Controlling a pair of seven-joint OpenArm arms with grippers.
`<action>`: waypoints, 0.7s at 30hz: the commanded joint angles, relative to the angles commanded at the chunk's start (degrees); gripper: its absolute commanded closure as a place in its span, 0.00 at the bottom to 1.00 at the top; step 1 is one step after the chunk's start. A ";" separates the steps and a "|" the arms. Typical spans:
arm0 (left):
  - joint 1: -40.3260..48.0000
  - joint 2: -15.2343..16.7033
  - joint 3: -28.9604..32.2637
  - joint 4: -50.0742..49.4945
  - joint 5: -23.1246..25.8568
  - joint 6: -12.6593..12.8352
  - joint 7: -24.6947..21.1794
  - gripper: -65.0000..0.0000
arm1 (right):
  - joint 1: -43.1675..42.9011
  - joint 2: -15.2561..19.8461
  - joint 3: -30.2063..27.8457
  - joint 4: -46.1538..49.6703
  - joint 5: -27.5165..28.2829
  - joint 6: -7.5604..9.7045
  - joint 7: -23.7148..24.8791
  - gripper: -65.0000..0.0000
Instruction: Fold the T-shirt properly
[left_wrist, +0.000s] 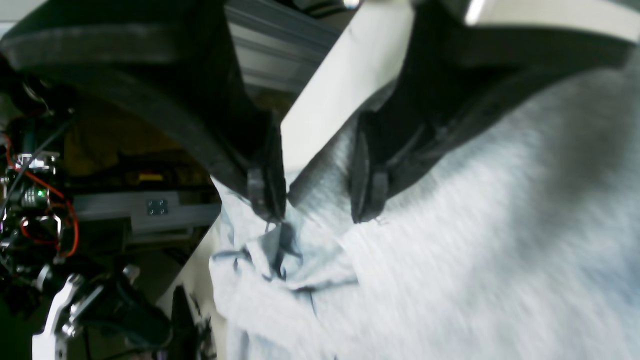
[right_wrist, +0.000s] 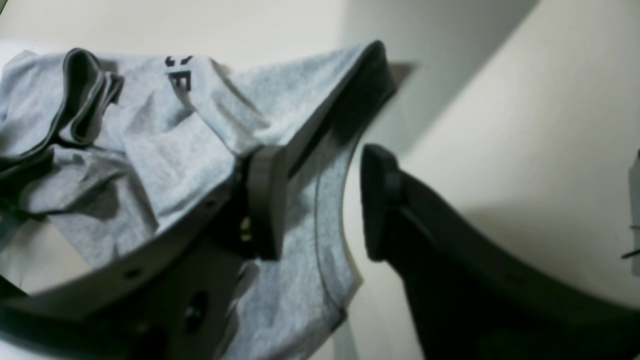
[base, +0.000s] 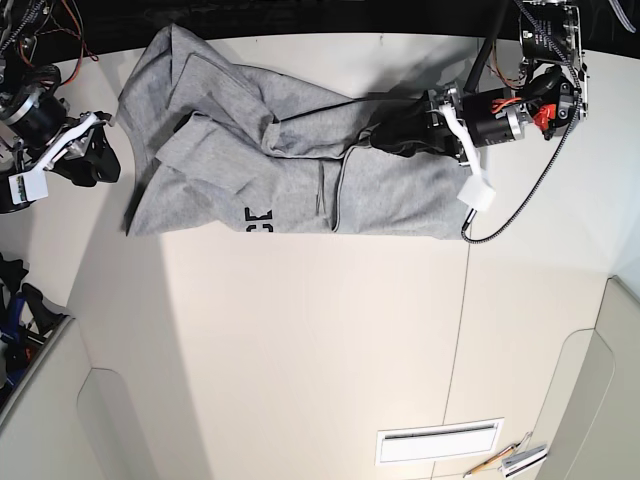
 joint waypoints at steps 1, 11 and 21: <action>0.61 0.00 1.20 0.00 0.02 0.00 0.00 0.66 | 0.02 -0.02 0.22 0.00 0.22 -0.50 0.04 0.62; 1.64 0.00 5.31 0.09 -5.51 0.00 1.40 0.66 | -0.33 0.85 7.80 -1.29 1.40 -1.42 -1.40 0.38; -1.05 -0.04 3.04 6.49 -7.96 0.00 3.19 0.66 | -2.69 1.79 6.45 2.60 11.96 3.76 -8.26 0.39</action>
